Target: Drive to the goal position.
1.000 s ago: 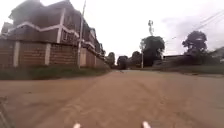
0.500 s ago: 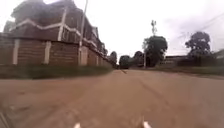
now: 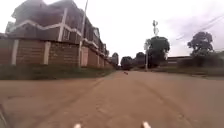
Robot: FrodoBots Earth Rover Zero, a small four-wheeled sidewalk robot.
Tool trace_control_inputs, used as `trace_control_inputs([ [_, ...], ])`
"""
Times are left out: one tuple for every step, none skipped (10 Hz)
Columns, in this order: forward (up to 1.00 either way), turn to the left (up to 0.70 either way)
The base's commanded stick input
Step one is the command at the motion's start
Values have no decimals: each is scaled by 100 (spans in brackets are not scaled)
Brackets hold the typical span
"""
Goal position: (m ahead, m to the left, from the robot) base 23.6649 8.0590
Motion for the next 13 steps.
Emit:
trace_control_inputs([
  [70, -35],
  [70, -22],
  [70, 15],
  [70, 17],
  [70, 11],
  [70, 3],
  [70, 5],
  [70, 13],
  [70, 15],
  [70, 10],
  [70, -19],
  [70, 0],
  [70, 2],
])
